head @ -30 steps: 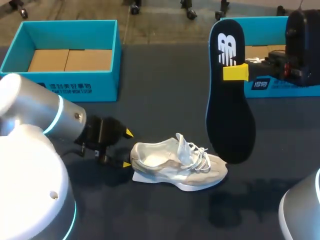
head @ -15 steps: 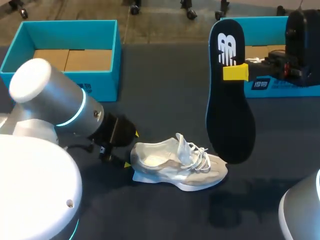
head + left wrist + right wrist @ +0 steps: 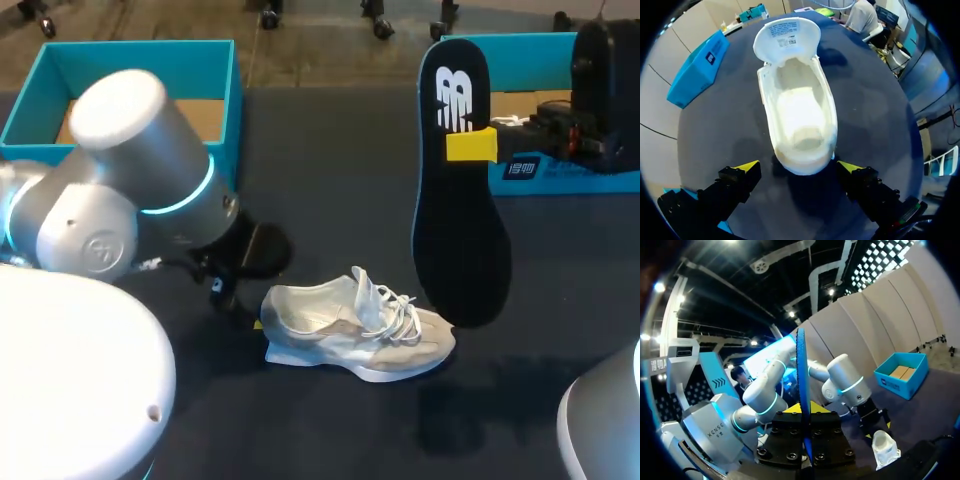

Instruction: Take the shoe out of the shoebox, open the shoe tongue, remove and reinsert the insole, then place the shoe into the shoebox

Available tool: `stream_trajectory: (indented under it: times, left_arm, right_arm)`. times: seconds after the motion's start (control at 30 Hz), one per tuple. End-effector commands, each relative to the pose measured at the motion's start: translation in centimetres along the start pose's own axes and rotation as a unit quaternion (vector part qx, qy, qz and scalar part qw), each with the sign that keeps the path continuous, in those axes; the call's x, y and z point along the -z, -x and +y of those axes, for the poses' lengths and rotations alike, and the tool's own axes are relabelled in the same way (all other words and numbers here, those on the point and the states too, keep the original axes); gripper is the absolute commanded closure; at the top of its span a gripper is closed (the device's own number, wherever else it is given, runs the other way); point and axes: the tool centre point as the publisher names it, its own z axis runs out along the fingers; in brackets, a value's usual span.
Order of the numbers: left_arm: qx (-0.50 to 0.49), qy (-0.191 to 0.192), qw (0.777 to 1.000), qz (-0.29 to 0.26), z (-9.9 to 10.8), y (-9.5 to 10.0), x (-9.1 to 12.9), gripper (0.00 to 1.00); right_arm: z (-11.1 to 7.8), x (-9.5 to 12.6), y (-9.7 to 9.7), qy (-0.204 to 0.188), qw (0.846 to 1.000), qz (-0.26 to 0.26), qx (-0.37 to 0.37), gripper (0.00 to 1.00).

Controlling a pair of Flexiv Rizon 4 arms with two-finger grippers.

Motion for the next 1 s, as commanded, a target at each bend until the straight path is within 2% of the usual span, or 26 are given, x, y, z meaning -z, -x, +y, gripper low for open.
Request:
stream_trajectory:
  times: [0.03,0.23,0.43,0.57,0.73,1.0]
  left_arm:
    - [-0.002,0.101,0.995,-0.009,-0.8,-0.5,0.5,0.00]
    - [0.002,0.123,0.992,-0.007,-1.3,-0.7,0.3,0.00]
    - [0.006,0.123,0.992,0.003,-1.2,-0.8,0.4,0.00]
    - [0.010,0.114,0.993,0.000,-1.6,-0.6,1.7,0.00]
    - [0.005,0.094,0.995,-0.014,-3.2,0.2,2.8,0.00]
    - [0.008,0.079,0.997,-0.018,-6.5,2.1,0.6,0.00]
  right_arm:
    - [0.2,-0.2,0.3,-0.003,1.000,0.002,-0.001,1.00]
    - [0.2,-0.2,0.3,-0.003,1.000,0.002,-0.001,1.00]
    - [0.2,-0.2,0.3,-0.003,1.000,0.002,-0.001,1.00]
    - [0.2,-0.2,0.3,-0.003,1.000,0.002,-0.001,1.00]
    - [0.2,-0.2,0.3,-0.003,1.000,0.002,-0.001,1.00]
    - [0.2,-0.2,0.3,-0.003,1.000,0.002,-0.001,1.00]
